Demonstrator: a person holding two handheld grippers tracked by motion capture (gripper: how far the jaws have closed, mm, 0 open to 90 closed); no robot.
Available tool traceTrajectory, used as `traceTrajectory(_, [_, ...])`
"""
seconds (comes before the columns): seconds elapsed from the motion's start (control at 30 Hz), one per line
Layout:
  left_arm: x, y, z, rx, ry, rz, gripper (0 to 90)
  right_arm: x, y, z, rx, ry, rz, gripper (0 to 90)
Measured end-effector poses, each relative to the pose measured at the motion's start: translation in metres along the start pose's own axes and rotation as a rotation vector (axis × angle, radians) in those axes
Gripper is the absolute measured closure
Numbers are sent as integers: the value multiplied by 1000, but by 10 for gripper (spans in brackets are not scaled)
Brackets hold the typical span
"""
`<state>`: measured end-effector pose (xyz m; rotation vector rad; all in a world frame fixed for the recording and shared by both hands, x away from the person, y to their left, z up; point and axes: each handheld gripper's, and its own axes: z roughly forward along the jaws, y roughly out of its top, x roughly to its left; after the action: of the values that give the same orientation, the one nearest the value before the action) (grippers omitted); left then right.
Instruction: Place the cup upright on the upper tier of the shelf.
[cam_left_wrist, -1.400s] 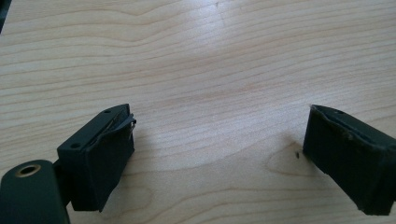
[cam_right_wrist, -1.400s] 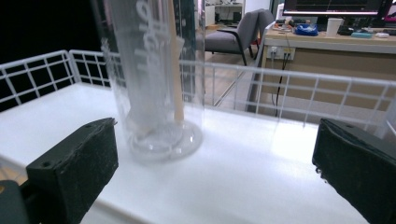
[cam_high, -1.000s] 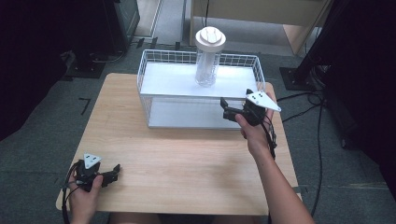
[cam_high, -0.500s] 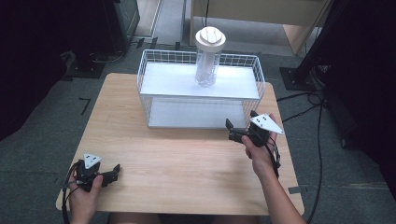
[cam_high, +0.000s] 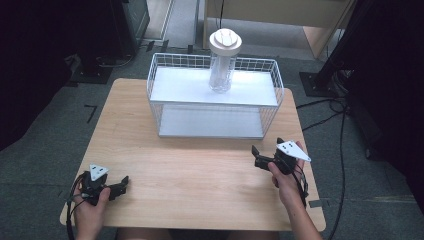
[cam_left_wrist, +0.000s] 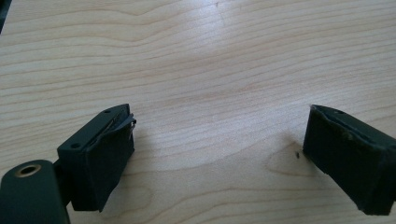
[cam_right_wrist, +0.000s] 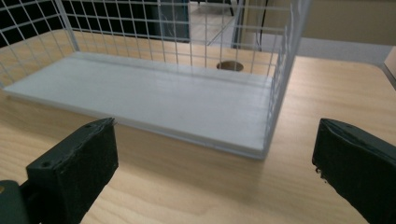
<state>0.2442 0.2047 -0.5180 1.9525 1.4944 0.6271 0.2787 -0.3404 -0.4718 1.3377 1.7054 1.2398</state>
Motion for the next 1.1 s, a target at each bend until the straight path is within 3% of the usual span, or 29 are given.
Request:
traceTrajectory(0.37, [0, 0, 0, 0, 0, 0, 93, -19, -34, -23, 75, -43, 10, 4])
traceTrajectory(0.53, [0, 0, 0, -1, 0, -1, 93, -31, -46, -36, 100, -82, 44, 5])
traceTrajectory(0.7, [0, 0, 0, -1, 0, 0, 93, -36, -58, -48, 154, -119, 49, 5])
traceTrajectory(0.87, [0, 0, 0, -1, 1, -2, 93, -45, -70, -58, 228, -190, 66, 11])
traceTrajectory(1.1, [-1, 0, 0, 0, 5, -6, 93, -50, -75, -63, 300, -224, 55, 25])
